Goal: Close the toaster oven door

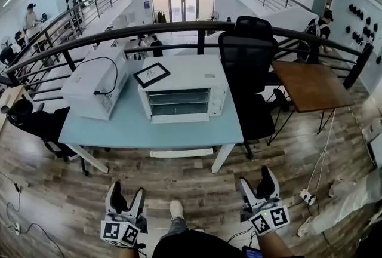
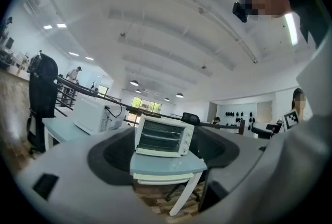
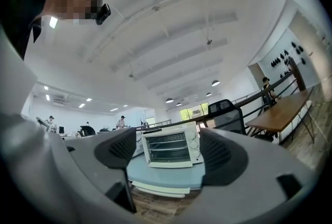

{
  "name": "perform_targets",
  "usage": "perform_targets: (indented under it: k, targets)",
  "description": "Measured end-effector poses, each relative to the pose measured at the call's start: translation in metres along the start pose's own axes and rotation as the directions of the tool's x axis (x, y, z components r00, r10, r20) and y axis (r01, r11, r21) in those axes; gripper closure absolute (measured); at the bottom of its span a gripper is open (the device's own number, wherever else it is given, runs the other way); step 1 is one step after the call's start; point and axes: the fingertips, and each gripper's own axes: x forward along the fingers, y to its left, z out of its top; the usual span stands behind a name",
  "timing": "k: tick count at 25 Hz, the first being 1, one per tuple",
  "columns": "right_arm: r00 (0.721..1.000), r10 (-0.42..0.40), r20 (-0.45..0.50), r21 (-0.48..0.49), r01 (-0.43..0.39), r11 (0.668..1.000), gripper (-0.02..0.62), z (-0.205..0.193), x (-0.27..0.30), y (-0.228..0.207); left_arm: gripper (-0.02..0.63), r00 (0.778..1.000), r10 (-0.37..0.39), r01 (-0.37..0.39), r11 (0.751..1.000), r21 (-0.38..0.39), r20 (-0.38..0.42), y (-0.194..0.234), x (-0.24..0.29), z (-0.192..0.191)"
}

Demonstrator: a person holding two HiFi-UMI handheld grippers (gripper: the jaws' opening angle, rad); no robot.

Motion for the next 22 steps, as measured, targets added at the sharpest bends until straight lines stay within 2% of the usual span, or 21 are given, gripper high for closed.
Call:
perform_targets:
  k: [6,10,17,22]
  targets:
    - [1.0,-0.016,0.011,-0.007,0.016,1.0,0.225,0.001,0.065,0.002,0.225,0.999,-0.031,0.031,0.999,-0.008,0.009,0.031,0.065,0.007]
    - [1.0,-0.011,0.02,-0.012,0.011,1.0,0.225,-0.002,0.102,0.009,0.225,0.999,-0.043,0.043,0.999,-0.02,0.001,0.055,0.096,0.008]
    - [0.999,-0.053,0.012,-0.02,0.053,0.998,0.225,-0.01,0.147,0.008,0.225,0.997,-0.078,0.077,0.997,-0.028,-0.02,0.088,0.141,0.001]
    - [0.996,-0.066,-0.057,-0.049,0.063,0.997,0.225,-0.044,0.167,0.006,0.225,0.993,-0.086,0.082,0.995,-0.048,-0.086,0.112,0.157,-0.024]
